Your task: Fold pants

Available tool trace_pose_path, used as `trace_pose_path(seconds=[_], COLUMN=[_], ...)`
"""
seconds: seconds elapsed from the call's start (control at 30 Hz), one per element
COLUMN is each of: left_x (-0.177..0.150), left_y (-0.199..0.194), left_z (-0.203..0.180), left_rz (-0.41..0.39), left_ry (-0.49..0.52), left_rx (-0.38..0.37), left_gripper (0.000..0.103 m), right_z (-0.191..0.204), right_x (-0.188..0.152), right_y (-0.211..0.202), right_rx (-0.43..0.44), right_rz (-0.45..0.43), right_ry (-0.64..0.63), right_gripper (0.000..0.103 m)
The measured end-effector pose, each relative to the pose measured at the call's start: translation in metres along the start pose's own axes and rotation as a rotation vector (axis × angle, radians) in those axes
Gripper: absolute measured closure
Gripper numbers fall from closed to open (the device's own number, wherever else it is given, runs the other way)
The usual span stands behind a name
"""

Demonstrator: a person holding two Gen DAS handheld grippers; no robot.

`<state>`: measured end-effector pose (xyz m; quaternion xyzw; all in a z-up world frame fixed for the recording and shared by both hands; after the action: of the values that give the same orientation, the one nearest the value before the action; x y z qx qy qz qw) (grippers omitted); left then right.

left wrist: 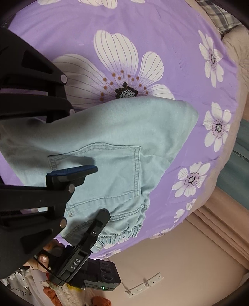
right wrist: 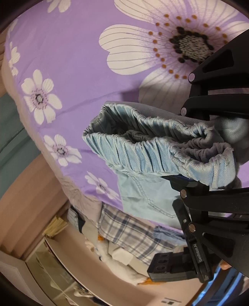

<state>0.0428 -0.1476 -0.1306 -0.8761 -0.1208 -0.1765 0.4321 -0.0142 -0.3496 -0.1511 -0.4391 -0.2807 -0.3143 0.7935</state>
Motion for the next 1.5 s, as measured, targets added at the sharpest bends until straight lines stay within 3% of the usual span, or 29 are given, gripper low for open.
trace_pose_path(seconds=[0.97, 1.5], left_x=[-0.013, -0.012], left_y=[-0.078, -0.114], left_z=[-0.013, -0.019], left_rz=[-0.148, -0.216], left_ry=[0.081, 0.097], left_rx=[0.025, 0.000], left_gripper=[0.075, 0.075], right_z=[0.048, 0.070], right_x=[0.012, 0.020], right_y=[-0.038, -0.054], right_rx=[0.059, 0.086], right_rz=[-0.073, -0.112], right_ry=[-0.130, -0.183], right_gripper=[0.066, 0.066])
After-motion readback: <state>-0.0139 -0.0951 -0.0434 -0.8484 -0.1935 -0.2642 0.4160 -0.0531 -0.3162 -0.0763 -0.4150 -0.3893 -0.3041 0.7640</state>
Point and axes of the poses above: each gripper's, at about its wrist camera, not at the fingertips, and y roughly the way its jaws point, z to its left, x to its top, the point moved 9 cm from there along y, roughly the way its jaws point, and after that the axes turned 13 degrees about -y, right-handed, at the moved point
